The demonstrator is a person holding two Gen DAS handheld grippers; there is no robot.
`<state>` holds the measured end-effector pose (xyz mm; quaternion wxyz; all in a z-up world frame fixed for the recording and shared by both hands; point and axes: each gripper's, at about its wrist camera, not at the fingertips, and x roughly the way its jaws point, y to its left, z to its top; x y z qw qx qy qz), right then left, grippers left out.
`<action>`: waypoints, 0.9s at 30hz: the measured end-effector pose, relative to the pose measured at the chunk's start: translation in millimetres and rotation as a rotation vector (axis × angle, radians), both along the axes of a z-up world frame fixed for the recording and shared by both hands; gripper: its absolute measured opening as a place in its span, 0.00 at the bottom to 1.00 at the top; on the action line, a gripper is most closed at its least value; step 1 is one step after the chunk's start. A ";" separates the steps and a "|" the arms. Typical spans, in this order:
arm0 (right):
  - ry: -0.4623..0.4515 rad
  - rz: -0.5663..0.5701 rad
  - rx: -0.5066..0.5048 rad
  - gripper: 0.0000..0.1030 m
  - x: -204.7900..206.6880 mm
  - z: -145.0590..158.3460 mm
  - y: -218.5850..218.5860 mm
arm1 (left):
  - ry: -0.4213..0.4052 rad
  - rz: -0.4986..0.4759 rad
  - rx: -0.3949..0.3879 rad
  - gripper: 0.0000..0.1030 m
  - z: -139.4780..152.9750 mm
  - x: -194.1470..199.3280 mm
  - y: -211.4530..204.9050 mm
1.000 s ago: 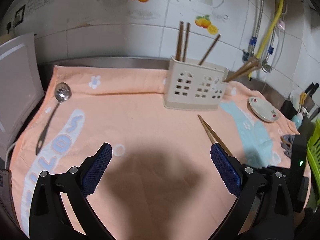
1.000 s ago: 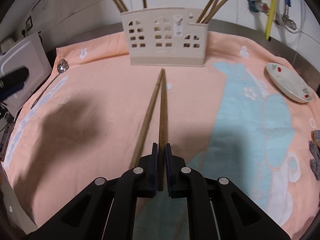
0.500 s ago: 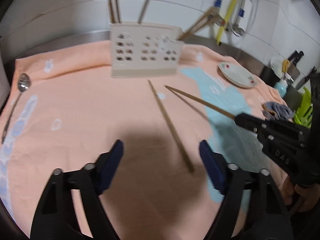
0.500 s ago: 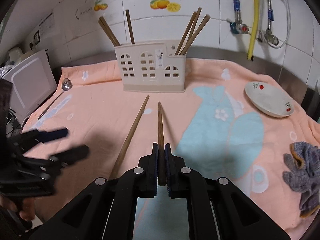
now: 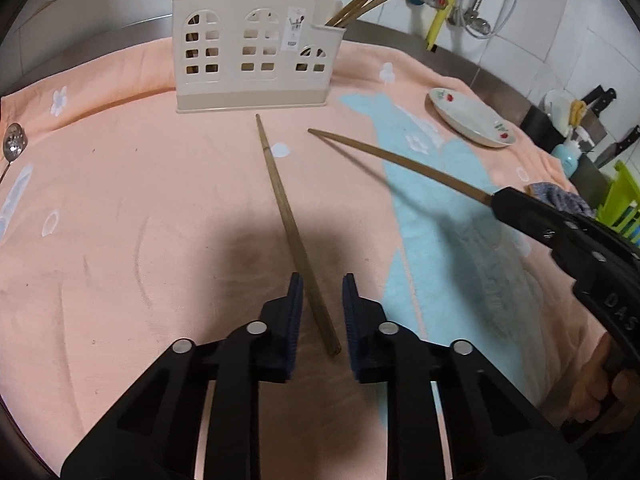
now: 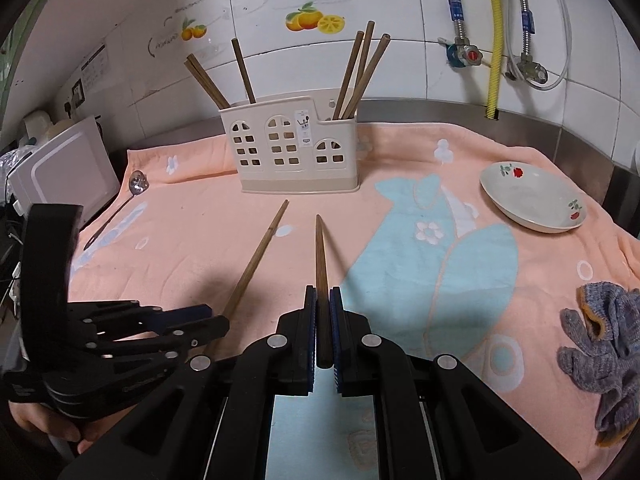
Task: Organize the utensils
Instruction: 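Close the left gripper on the other chopstick while the right gripper holds its own, then lift both held chopsticks up over the white holder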
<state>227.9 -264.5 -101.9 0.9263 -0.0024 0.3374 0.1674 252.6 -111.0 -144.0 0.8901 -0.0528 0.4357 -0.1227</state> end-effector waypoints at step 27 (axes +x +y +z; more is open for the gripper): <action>-0.080 -0.009 0.007 0.06 -2.0 30.8 -9.9 | -0.080 0.019 0.062 0.06 33.8 4.4 17.5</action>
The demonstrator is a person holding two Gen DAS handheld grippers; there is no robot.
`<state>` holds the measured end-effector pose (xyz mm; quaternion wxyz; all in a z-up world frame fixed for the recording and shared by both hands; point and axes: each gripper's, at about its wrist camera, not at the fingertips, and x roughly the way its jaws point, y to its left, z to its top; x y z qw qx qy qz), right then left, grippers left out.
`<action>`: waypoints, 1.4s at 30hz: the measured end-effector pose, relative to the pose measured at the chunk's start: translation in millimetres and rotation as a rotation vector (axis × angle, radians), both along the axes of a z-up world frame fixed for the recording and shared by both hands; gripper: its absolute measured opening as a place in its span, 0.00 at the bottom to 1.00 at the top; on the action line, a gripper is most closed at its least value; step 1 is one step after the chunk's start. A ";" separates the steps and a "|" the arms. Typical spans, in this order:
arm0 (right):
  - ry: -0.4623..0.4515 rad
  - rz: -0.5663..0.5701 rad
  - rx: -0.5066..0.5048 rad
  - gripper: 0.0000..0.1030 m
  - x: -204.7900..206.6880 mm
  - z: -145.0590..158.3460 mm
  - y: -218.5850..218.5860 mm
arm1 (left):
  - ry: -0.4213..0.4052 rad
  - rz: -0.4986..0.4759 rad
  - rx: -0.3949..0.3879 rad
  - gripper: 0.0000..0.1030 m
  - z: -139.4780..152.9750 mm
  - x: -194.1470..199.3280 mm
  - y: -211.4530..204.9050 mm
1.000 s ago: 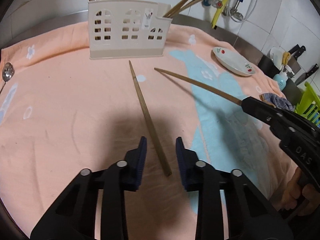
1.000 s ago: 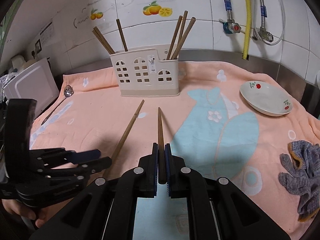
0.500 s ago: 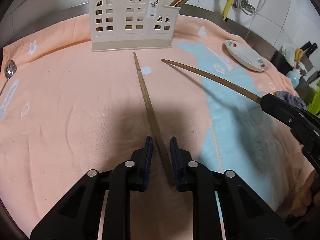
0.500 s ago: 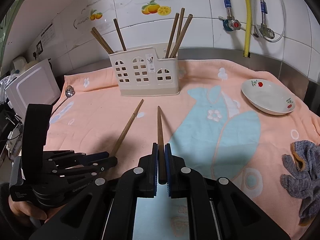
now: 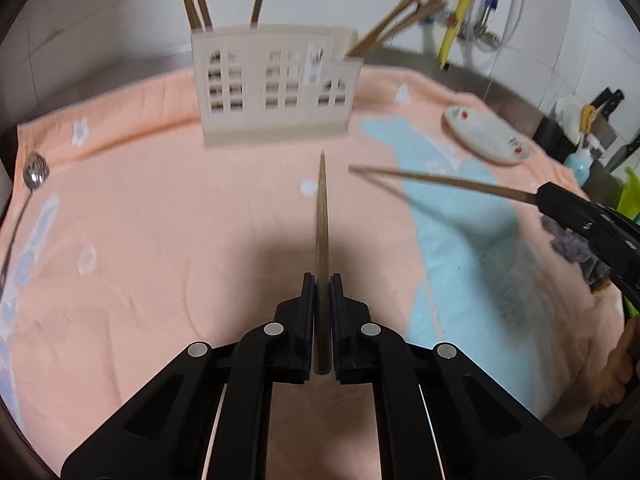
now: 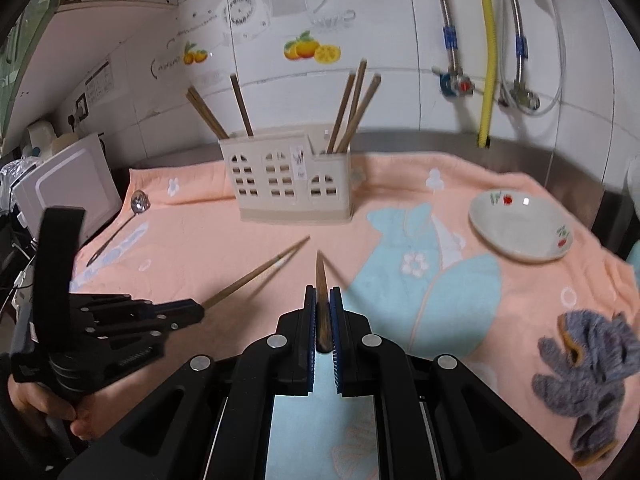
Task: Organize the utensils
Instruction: 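Lift both held chopsticks up over the white holder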
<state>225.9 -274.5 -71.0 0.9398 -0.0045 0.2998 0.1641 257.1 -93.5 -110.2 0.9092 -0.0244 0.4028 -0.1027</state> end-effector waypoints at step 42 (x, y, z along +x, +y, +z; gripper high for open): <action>-0.174 0.117 -0.019 0.06 102.1 199.7 37.0 | -0.486 -0.015 0.056 0.06 243.1 78.2 59.9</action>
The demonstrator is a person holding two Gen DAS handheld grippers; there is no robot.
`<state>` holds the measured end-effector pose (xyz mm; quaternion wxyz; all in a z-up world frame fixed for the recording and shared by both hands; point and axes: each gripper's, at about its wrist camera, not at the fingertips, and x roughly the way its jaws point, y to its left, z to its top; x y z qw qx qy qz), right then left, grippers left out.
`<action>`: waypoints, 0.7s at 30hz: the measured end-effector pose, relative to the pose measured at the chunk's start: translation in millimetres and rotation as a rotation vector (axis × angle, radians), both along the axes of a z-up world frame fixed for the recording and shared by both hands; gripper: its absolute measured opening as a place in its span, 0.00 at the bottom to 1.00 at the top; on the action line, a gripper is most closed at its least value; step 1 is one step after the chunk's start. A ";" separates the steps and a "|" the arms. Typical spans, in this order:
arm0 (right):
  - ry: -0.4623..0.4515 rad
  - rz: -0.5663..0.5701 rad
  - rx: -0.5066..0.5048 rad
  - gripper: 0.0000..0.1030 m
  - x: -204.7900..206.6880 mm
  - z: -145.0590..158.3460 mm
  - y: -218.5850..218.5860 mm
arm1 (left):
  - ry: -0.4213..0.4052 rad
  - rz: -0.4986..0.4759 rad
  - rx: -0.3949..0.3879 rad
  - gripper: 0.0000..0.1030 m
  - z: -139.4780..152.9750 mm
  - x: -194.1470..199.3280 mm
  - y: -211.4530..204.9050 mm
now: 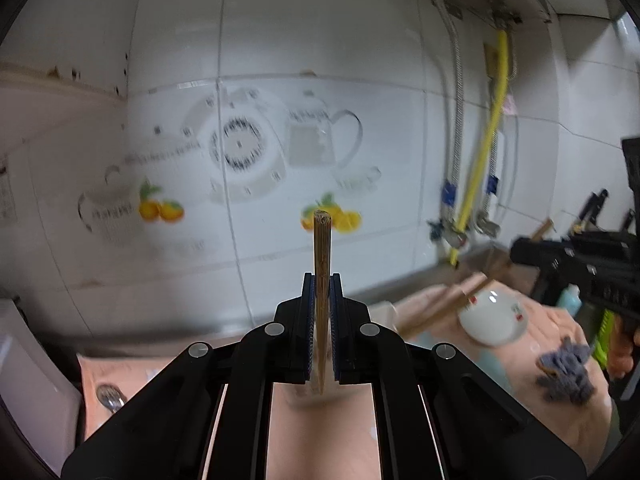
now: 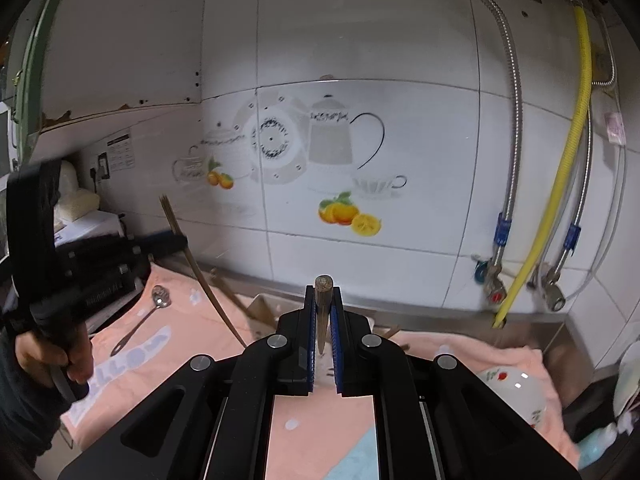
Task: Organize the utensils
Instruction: 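Lift both held chopsticks up over the white holder, then lower the chopsticks into the holder and open both grippers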
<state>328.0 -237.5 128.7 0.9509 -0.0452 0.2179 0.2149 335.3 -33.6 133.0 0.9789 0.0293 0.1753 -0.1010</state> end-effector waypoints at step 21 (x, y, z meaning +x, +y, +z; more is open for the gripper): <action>0.098 -0.051 -0.072 0.06 68.4 -44.3 11.0 | 0.093 0.052 -0.073 0.06 -34.9 72.4 17.6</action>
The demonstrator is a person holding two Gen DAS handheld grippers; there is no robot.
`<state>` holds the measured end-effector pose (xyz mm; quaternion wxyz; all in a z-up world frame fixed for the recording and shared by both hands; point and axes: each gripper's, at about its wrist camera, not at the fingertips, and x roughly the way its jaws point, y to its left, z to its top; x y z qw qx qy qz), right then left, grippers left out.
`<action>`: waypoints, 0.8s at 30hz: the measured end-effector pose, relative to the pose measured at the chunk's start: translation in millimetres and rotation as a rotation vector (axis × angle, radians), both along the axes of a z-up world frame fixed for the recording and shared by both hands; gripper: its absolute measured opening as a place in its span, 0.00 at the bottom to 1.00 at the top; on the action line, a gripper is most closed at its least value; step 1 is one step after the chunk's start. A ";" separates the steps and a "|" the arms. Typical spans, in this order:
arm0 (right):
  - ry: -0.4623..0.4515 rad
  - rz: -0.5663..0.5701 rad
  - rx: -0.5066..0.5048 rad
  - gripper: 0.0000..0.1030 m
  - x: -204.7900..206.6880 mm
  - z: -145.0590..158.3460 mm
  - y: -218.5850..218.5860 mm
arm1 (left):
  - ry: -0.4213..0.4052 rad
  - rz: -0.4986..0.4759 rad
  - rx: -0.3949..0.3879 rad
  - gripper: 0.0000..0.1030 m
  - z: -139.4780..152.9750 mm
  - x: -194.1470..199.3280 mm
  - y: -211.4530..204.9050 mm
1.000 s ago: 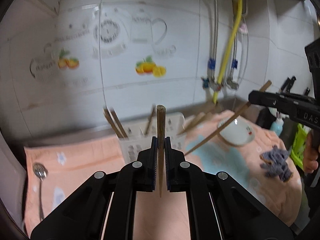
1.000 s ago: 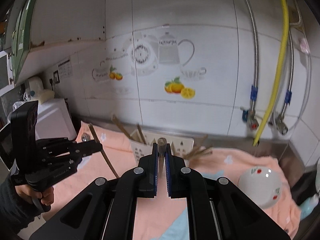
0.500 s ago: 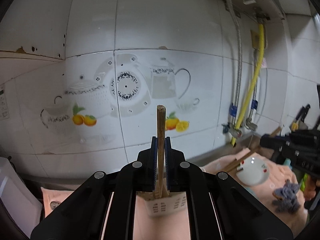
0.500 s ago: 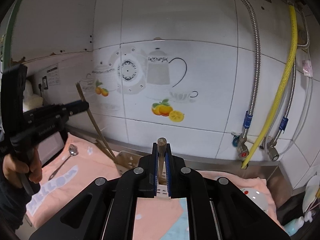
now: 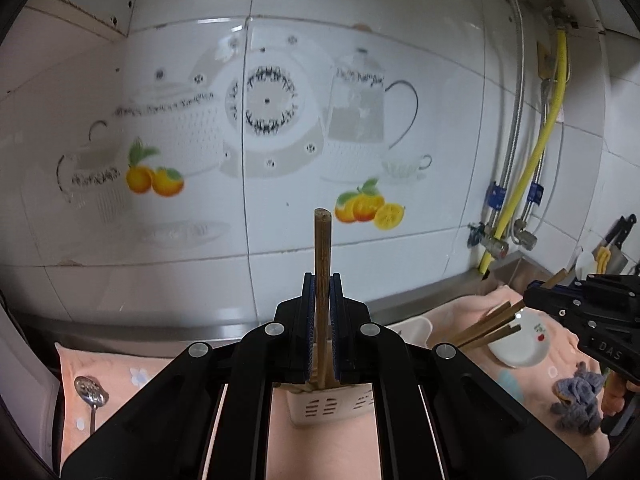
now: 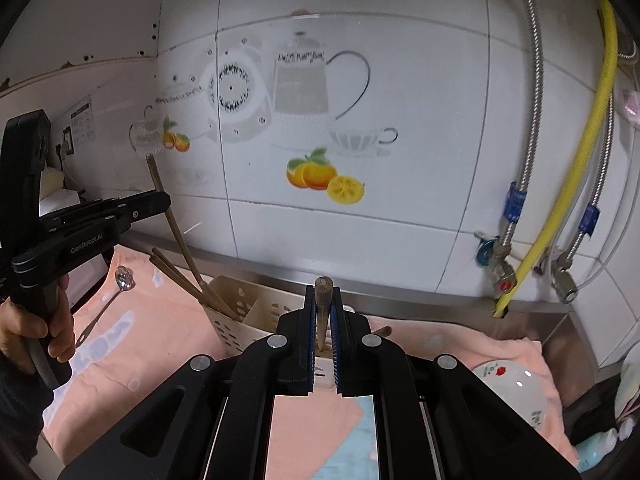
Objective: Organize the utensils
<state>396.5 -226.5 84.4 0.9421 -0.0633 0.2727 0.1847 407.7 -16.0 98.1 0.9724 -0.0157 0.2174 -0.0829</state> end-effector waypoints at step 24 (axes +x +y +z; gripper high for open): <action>-0.008 0.000 0.005 0.40 -23.1 -12.8 6.2 | -0.041 0.012 -0.005 0.70 2.6 -44.7 5.5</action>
